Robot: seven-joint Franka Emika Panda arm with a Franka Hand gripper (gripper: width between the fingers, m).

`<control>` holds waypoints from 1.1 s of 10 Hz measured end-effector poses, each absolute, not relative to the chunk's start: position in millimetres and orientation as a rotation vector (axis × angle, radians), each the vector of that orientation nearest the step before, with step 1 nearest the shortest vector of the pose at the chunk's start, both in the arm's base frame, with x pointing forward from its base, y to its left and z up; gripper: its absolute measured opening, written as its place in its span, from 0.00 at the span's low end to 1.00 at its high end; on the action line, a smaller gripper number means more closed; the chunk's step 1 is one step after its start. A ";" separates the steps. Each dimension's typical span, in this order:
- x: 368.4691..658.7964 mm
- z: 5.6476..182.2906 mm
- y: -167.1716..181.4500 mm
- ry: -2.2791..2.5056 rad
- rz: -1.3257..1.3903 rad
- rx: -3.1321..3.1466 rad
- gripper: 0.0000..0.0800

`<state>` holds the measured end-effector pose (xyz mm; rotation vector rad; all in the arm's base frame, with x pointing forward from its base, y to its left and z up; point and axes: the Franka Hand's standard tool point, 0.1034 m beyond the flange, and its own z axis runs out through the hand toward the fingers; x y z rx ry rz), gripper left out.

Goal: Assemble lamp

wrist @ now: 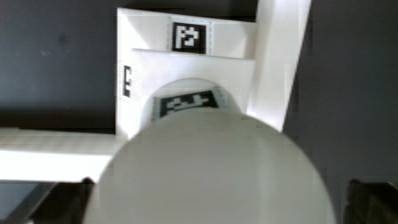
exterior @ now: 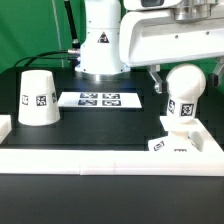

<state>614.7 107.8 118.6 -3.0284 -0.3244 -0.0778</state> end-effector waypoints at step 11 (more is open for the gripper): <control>616.3 117.2 99.7 -0.713 -0.102 -2.974 0.72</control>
Offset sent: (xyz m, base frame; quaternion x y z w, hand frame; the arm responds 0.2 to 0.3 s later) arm -0.0006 0.0012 -0.0003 -0.0013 -0.0008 -0.1789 0.9839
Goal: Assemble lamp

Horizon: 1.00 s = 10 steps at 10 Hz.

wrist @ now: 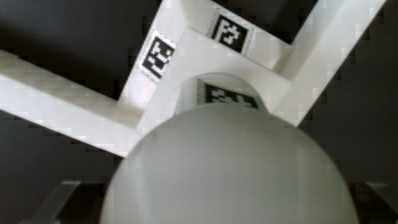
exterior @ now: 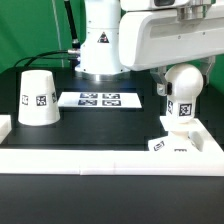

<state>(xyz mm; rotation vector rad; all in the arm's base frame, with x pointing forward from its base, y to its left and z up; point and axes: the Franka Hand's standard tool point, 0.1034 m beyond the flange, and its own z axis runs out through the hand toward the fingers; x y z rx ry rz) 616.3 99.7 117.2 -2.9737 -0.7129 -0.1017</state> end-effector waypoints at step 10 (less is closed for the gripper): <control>612.4 115.8 95.3 0.794 0.000 -2.909 0.72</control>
Offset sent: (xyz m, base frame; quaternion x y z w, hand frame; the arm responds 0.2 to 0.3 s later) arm -0.0113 -0.0023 0.0002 -0.0092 -0.0051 0.2926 0.9562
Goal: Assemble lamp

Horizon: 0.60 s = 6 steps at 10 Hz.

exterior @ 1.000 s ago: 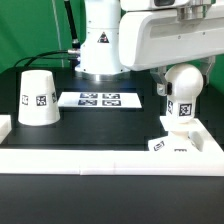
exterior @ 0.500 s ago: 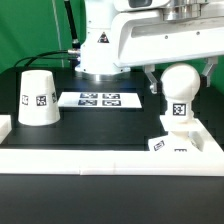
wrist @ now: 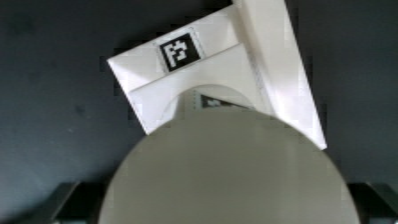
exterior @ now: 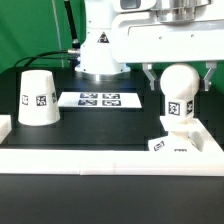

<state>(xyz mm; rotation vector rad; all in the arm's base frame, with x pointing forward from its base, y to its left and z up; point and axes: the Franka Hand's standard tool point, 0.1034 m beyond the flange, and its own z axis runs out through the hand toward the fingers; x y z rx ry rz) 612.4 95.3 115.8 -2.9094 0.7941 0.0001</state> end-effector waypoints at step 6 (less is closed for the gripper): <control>608.3 113.6 101.8 1.475 0.082 -2.629 0.72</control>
Offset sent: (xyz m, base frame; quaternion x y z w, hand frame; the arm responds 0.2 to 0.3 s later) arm -0.0019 0.0009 -0.0024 -0.0165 -0.0157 0.2113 0.9772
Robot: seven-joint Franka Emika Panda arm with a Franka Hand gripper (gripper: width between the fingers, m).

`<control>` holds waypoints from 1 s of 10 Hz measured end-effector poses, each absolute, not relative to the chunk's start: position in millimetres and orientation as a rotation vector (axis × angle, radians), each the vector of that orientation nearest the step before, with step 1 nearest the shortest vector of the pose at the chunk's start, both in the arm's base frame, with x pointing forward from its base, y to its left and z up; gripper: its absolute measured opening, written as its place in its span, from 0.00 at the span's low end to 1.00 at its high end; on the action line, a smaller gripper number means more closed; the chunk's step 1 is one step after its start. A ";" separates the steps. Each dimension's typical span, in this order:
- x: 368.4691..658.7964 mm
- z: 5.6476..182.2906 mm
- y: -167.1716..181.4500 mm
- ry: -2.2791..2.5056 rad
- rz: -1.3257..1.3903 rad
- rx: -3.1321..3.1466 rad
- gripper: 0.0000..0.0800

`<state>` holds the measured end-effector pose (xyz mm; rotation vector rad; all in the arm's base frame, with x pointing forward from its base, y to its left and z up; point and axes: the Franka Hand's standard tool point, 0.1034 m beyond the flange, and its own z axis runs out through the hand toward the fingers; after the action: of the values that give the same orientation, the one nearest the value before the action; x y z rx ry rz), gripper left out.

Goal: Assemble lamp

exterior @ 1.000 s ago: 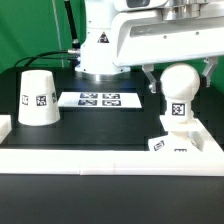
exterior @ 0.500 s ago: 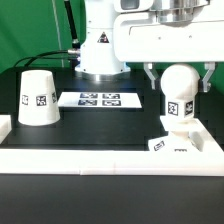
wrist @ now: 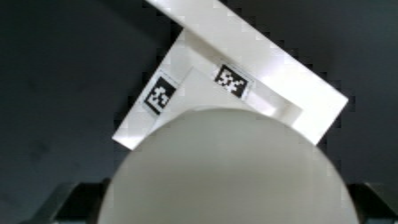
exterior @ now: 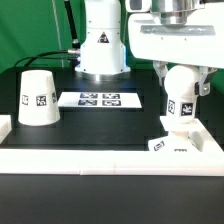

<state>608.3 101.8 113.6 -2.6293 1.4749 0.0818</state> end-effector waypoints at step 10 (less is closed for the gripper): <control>609.6 114.5 105.5 1.177 0.069 -2.763 0.87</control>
Offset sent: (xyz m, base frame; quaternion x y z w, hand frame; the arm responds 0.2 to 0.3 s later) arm 0.0000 0.0000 0.0000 0.0000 0.0000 0.1296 0.9916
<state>609.6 105.5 114.5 -2.7626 1.1770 0.0687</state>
